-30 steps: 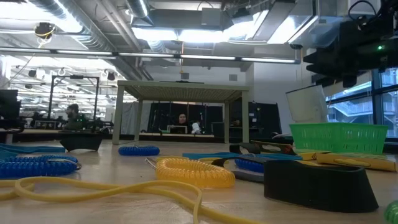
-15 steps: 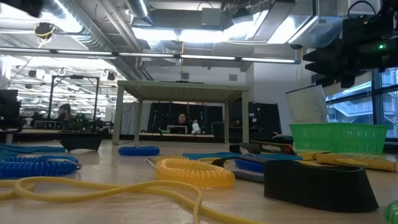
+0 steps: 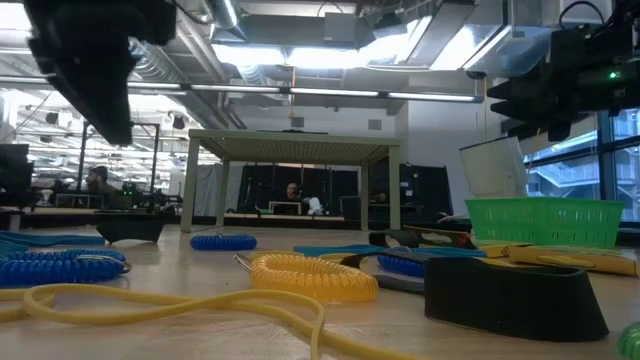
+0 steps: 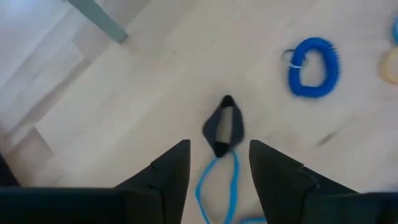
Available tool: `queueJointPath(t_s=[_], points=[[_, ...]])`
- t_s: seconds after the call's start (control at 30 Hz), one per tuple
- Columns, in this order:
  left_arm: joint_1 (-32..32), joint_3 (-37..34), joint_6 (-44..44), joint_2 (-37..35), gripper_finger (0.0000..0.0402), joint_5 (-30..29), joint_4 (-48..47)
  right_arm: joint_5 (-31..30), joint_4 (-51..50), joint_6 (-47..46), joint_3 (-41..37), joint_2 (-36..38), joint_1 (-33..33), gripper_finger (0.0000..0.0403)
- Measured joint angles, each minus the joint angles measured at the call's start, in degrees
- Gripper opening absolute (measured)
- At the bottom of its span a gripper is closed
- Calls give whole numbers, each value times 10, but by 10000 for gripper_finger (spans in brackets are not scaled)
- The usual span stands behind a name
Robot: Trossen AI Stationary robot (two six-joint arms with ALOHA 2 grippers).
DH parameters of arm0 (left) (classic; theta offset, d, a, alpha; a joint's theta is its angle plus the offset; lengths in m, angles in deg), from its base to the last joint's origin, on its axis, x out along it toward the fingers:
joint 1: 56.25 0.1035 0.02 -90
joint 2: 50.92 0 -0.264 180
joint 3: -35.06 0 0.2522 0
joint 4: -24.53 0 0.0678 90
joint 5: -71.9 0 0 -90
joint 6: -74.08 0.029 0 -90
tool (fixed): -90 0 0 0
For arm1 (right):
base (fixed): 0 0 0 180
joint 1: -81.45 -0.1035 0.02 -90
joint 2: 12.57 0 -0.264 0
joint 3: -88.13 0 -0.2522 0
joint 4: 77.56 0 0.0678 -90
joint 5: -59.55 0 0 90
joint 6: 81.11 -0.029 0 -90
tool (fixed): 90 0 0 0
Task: Pick & Place Office Desk Supplies
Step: Put the black rubber band into the red bin
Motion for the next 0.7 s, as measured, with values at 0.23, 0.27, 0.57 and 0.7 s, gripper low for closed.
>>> queueJointPath(t_s=[0.23, 0.27, 0.57, 0.7], points=[[43, 0, 25, 51, 179, 58, 3, -2, -1, 0, 0, 0, 0, 194], [50, 0, 24, 59, 180, 77, 5, -2, -1, 0, 0, 0, 0, 194], [117, 0, 145, 120, 180, 159, 68, -2, -1, 0, 0, 0, 0, 194], [149, 0, 193, 135, 179, 163, 96, -2, -1, 0, 0, 0, 0, 194]])
